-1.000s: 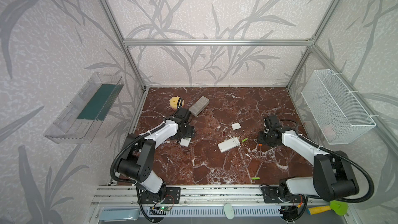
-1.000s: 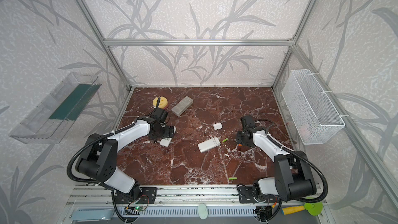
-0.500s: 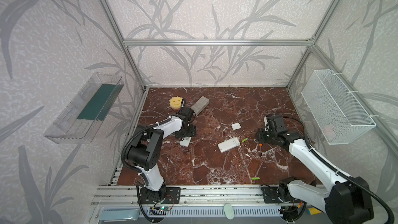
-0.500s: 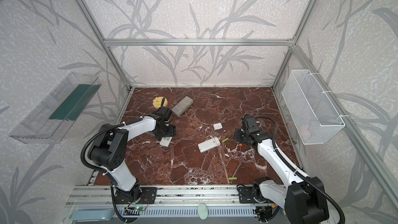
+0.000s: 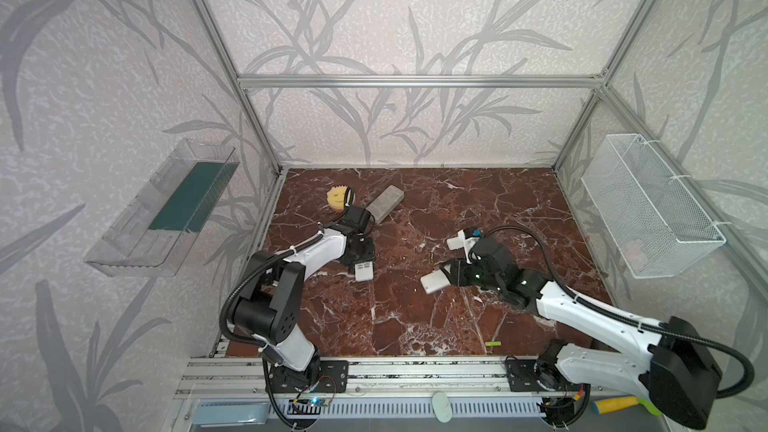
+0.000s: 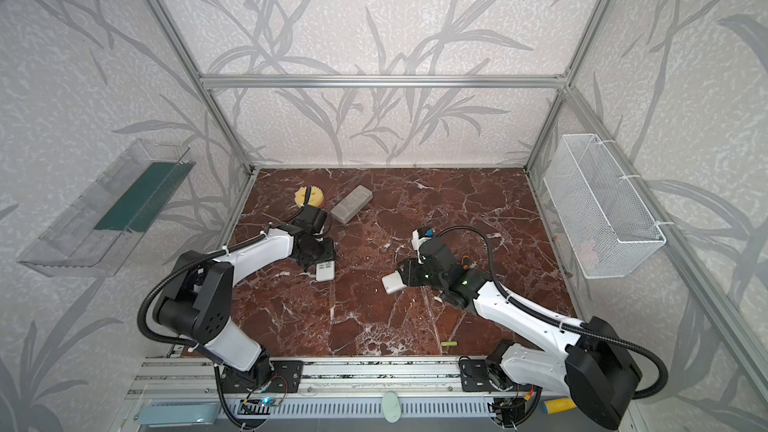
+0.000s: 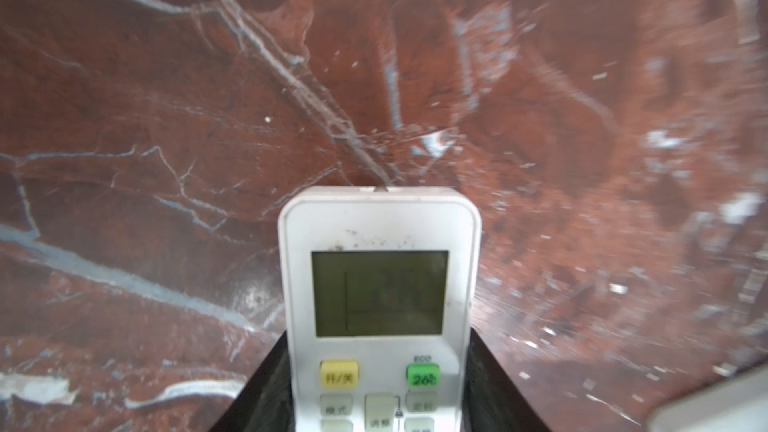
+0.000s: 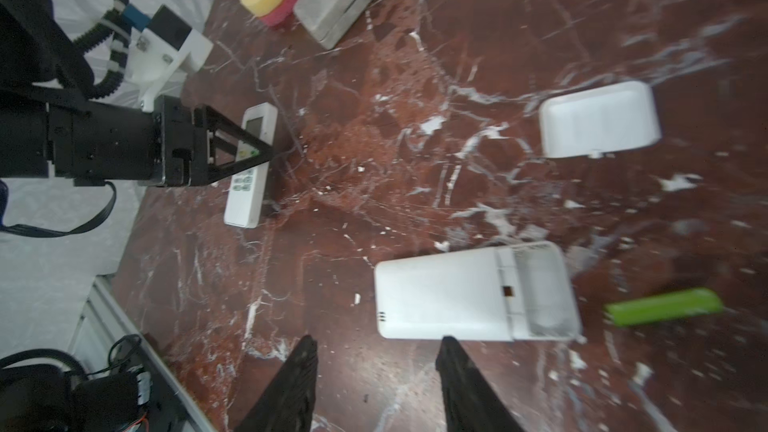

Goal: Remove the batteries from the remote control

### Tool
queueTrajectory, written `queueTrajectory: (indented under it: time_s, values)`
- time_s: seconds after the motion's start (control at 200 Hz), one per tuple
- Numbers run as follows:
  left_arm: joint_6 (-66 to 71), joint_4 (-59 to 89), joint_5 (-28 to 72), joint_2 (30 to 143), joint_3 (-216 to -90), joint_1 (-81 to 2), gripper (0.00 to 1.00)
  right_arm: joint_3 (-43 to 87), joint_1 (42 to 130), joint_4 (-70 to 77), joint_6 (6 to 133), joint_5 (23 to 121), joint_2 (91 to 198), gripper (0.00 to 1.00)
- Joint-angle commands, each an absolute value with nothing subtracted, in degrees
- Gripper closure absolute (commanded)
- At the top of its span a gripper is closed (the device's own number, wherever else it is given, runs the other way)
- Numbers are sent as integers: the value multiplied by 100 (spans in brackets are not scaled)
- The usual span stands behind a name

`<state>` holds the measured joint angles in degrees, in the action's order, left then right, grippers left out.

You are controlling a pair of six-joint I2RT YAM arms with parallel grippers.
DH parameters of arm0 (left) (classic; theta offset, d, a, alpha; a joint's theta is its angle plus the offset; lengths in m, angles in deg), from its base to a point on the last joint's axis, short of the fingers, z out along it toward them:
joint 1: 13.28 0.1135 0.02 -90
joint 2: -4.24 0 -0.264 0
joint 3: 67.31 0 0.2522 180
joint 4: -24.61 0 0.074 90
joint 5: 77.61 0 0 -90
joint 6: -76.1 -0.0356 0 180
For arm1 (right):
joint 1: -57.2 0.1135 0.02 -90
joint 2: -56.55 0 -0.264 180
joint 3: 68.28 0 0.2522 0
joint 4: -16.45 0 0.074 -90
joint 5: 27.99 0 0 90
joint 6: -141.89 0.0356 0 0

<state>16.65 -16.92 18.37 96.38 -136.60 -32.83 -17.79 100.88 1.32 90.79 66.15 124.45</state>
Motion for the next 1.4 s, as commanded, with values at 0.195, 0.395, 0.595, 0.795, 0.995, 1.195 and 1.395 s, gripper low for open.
queueTrajectory:
  time_s: [0.195,0.395,0.595,0.795,0.995,1.195,1.395]
  values:
    - [2624,-1046,2860,8612,-13481,-3627,63,-1506,10527,3347,10277,7949,14351,51]
    - [2924,-983,2978,8492,-13500,-3856,64,-1289,10693,3643,10408,8006,14821,51]
    - [3030,-958,3018,8528,-13560,-3984,64,-992,10867,2884,10013,7710,14766,50]
    - [3092,-1025,3065,8538,-13725,-4060,65,-721,10922,2214,9885,7405,14938,50]
    - [3169,-1144,3058,8401,-13720,-4070,65,-442,10923,1916,9732,7223,14976,63]
    - [3162,-1086,3108,8458,-13700,-4070,63,-163,10953,1374,9455,6989,14881,82]
    - [3165,-1192,3208,8505,-13859,-4070,53,-134,10978,1219,9276,6869,14782,93]
